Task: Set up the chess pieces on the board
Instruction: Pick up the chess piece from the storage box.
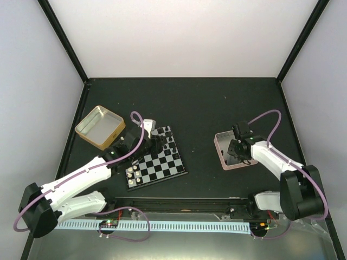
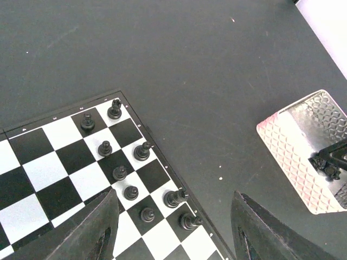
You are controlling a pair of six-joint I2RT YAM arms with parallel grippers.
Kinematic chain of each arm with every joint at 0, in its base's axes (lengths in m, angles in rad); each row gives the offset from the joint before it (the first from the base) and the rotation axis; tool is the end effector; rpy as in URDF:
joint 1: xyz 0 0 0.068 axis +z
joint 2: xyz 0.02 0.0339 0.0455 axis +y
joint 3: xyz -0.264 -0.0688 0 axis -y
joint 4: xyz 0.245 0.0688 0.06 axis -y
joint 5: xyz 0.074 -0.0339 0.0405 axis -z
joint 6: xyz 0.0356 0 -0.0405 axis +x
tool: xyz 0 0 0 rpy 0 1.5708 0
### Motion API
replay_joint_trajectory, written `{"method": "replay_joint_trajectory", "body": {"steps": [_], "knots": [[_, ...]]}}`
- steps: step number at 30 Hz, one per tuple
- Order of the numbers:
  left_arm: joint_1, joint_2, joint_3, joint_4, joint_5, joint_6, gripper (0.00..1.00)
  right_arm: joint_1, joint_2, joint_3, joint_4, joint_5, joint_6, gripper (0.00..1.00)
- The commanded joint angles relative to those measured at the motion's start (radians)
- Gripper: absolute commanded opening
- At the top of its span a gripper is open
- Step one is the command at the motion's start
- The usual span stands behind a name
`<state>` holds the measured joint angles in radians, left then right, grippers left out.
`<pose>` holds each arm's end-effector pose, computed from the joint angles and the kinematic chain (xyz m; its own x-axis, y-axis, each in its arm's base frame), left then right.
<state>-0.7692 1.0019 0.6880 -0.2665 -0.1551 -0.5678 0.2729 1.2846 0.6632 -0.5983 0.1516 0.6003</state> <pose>0.1623 -0.1495 0.2575 -0.6518 -0.1085 -0.7506 0.2893 0.8793 -0.3783 0.2106 0.0534 0.1704 -0.8684 0.3368 -0.3639 0.3322 0.9400 0.0773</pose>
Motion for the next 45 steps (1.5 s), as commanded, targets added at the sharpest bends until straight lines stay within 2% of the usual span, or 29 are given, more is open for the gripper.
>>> {"method": "replay_joint_trajectory", "body": {"steps": [1,13,17,22,25,29,32,38,45], "knots": [[0.004,0.006,0.006,0.024,-0.014,0.006,0.58,-0.005,0.043,0.006,0.006,-0.024,-0.028,0.34],[0.007,0.018,0.005,0.017,-0.006,0.012,0.59,-0.005,0.147,0.038,0.043,-0.004,-0.048,0.27],[0.008,0.014,0.006,0.018,-0.006,0.015,0.58,-0.004,0.168,0.04,0.051,-0.012,-0.051,0.2],[0.009,0.01,0.005,0.016,-0.006,0.017,0.58,-0.005,0.157,0.033,0.04,-0.006,-0.051,0.17],[0.01,0.009,0.004,0.015,-0.006,0.015,0.59,-0.004,0.138,0.037,0.027,0.017,-0.052,0.2],[0.01,0.012,0.005,0.02,-0.004,0.015,0.59,-0.004,0.108,0.045,0.012,0.056,-0.049,0.3],[0.01,0.014,0.006,0.02,-0.003,0.017,0.59,-0.005,0.092,0.041,0.023,0.098,-0.02,0.34],[0.011,0.008,0.007,0.012,-0.004,0.02,0.59,-0.021,0.093,0.016,0.075,0.12,0.042,0.35],[0.011,-0.002,0.002,0.006,-0.004,0.02,0.59,-0.048,0.148,0.023,0.13,0.065,0.018,0.33]]}}
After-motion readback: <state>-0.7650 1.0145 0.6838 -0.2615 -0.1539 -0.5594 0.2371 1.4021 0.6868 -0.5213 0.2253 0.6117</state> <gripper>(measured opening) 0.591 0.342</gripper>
